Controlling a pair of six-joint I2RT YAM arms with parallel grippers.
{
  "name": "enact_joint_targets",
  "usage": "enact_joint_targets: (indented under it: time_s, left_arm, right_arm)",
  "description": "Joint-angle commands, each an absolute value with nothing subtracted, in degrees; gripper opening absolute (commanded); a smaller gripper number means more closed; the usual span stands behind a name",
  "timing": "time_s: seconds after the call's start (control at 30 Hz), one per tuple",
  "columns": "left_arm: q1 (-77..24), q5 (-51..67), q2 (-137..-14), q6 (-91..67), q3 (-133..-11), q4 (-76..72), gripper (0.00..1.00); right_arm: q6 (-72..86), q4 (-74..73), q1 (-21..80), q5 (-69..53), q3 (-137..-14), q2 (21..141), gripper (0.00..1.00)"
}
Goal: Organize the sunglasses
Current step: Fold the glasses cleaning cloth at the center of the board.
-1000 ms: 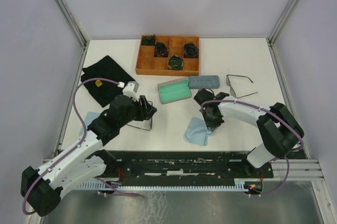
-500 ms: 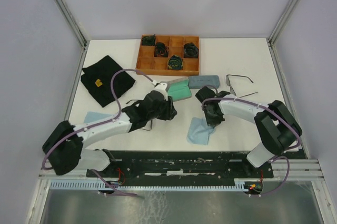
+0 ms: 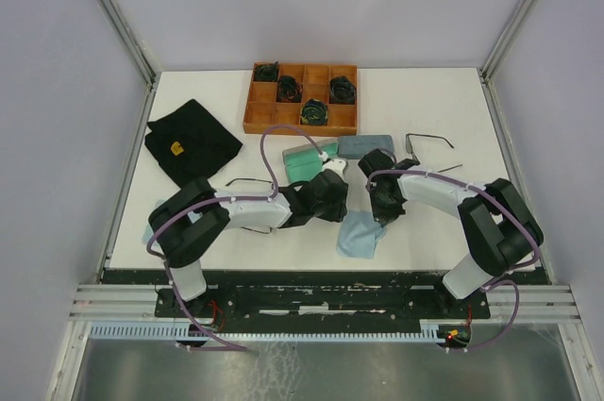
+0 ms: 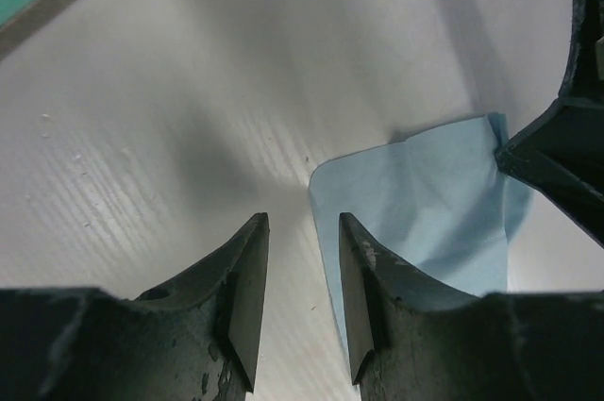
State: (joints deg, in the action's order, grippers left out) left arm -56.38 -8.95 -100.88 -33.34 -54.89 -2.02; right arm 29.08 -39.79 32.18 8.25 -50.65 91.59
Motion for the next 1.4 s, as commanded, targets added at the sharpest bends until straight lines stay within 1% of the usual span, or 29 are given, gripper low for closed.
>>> enact_joint_targets:
  time_s: [0.0,0.27,0.5,0.67,0.9,1.13,1.3,1.37]
  left_arm:
    - [-58.0,-12.4,-103.7,-31.0,-59.1,-4.8,0.43]
    - [-60.2,-17.1,-109.0,-27.9,-64.3,0.4,0.41]
    - [-62.1,-21.7,-110.2,-26.2,-66.3,4.0,0.46]
    - [-64.1,-23.4,-111.5,-25.2,-66.9,5.5,0.46]
    - [-65.0,-22.8,-113.0,-25.7,-65.7,5.5,0.4]
    - [-67.2,-22.7,-113.9,-26.7,-63.4,5.0,0.38]
    - [-68.1,-21.6,-113.8,-27.6,-61.6,3.5,0.33]
    - [-68.2,-21.3,-114.1,-27.8,-61.2,3.2,0.3]
  right_arm:
    - [29.1,-31.7,31.3,9.0,-49.5,93.9,0.0]
    - [28.8,-31.2,30.8,8.4,-49.0,93.8,0.0]
    - [28.6,-30.7,30.6,7.8,-48.7,93.8,0.0]
    - [28.6,-30.7,30.6,7.8,-48.6,93.5,0.0]
    - [28.5,-31.0,30.4,8.0,-48.5,93.1,0.0]
    - [28.5,-31.3,30.3,8.2,-48.2,92.4,0.0]
    - [28.5,-31.2,30.2,8.2,-48.0,92.2,0.0]
    - [28.5,-31.2,30.1,8.2,-47.9,92.3,0.0]
